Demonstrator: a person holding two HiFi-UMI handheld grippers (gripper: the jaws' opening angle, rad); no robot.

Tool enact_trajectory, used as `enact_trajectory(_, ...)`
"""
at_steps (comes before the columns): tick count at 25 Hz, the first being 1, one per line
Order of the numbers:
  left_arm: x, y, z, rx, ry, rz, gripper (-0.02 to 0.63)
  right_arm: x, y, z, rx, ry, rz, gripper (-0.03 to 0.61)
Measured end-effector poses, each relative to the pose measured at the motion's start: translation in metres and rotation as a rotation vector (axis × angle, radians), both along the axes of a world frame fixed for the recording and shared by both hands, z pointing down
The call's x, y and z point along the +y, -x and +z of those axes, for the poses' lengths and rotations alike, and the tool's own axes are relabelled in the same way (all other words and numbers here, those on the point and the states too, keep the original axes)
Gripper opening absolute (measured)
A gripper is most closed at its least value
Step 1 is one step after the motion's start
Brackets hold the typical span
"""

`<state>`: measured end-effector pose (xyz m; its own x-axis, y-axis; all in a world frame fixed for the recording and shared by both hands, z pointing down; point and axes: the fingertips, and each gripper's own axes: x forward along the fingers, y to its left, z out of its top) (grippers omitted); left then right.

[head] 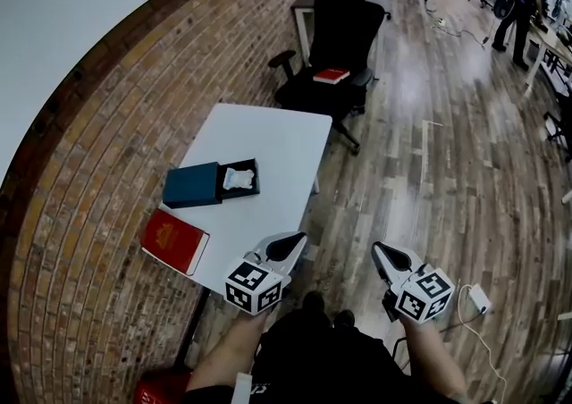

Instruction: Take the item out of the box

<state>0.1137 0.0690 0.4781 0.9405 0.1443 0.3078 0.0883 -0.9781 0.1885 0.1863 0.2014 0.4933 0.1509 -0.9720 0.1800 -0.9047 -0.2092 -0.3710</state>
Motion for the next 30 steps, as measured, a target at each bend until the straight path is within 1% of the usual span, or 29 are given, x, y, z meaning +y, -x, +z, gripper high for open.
enact_trajectory(5, -0.041, -0.003, 0.014, -0.017, 0.005, -0.06, 0.006, -0.035, -0.01, 0.009, -0.008, 0.014, -0.034, 0.0)
enact_trajectory(9, -0.09, -0.015, 0.019, -0.012, 0.011, -0.111, 0.006, -0.08, -0.021, 0.008, 0.002, 0.031, -0.085, 0.0)
enact_trajectory(13, -0.145, -0.027, 0.02, 0.007, 0.041, -0.156, 0.006, -0.149, -0.044, -0.002, 0.024, 0.058, -0.15, 0.0)
enact_trajectory(16, -0.188, -0.024, 0.02, 0.021, 0.054, -0.202, 0.006, -0.206, -0.055, -0.018, 0.072, 0.061, -0.222, 0.0)
enact_trajectory(20, -0.235, -0.017, 0.018, 0.046, 0.048, -0.258, 0.006, -0.27, -0.072, -0.039, 0.12, 0.055, -0.264, 0.0)
enact_trajectory(22, -0.254, -0.009, 0.022, 0.053, 0.052, -0.293, 0.006, -0.297, -0.071, -0.04, 0.141, 0.077, -0.3, 0.0)
enact_trajectory(25, -0.281, 0.007, 0.032, 0.049, 0.083, -0.371, 0.006, -0.327, -0.059, -0.036, 0.136, 0.113, -0.365, 0.0)
enact_trajectory(30, -0.3, 0.024, 0.036, 0.053, 0.1, -0.466, 0.006, -0.364, -0.038, -0.006, 0.118, 0.198, -0.531, 0.0)
